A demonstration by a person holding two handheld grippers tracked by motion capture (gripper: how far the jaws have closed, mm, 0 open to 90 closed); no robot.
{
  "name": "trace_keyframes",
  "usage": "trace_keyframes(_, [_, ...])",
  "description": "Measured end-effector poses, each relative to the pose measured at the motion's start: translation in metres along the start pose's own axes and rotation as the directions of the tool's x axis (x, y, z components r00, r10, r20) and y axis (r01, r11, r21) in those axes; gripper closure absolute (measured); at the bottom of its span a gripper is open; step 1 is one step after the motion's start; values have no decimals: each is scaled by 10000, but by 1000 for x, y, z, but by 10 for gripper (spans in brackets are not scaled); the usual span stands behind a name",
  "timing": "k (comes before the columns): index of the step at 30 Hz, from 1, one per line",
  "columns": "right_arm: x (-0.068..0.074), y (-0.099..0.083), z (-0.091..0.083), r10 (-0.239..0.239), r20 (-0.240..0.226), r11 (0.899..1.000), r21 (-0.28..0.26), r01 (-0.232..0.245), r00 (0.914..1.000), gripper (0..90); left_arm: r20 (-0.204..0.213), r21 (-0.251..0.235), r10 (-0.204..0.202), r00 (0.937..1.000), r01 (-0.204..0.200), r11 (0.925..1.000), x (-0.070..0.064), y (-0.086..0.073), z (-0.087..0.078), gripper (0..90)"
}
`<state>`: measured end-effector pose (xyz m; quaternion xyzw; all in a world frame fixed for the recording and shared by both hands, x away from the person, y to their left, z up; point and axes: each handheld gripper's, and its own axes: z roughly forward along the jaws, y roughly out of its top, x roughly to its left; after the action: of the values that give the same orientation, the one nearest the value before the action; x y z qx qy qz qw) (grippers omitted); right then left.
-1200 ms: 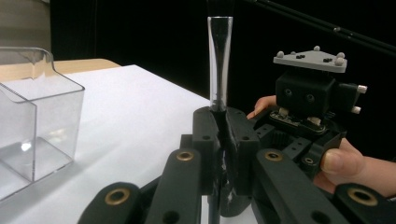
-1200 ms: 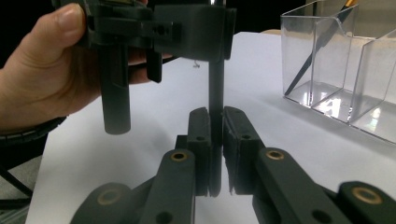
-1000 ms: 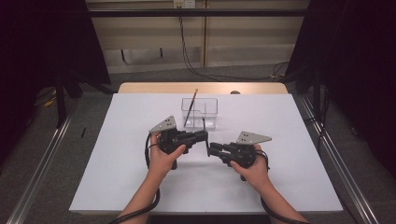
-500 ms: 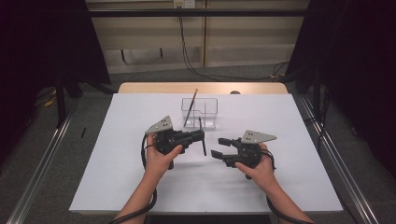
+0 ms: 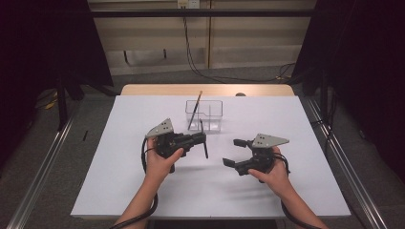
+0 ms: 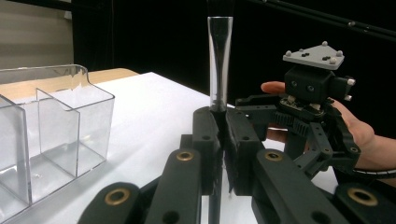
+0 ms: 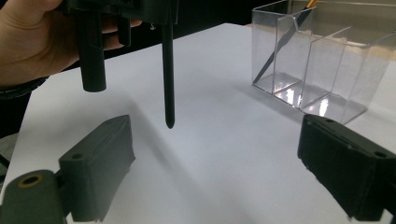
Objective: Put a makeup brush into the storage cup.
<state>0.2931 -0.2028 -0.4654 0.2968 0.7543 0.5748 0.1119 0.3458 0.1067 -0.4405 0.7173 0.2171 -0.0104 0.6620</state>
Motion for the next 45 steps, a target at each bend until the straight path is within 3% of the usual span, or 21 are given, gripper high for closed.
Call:
trace_keyframes(17, [-9,-3,-22,-225,292,9997,107,222,9993,33,-225,147,126,9997,-123,9998,1,-1,-3,838])
trace_keyframes(23, [-12,-4,-28,-55,475,10000,21,54,9989,40,-234,208,119,9997,-114,9997,1,-2,-3,838])
trace_keyframes(45, [-17,-11,-53,-440,833,9983,408,408,9956,38,-341,263,275,9990,-267,9993,2,0,-6,838])
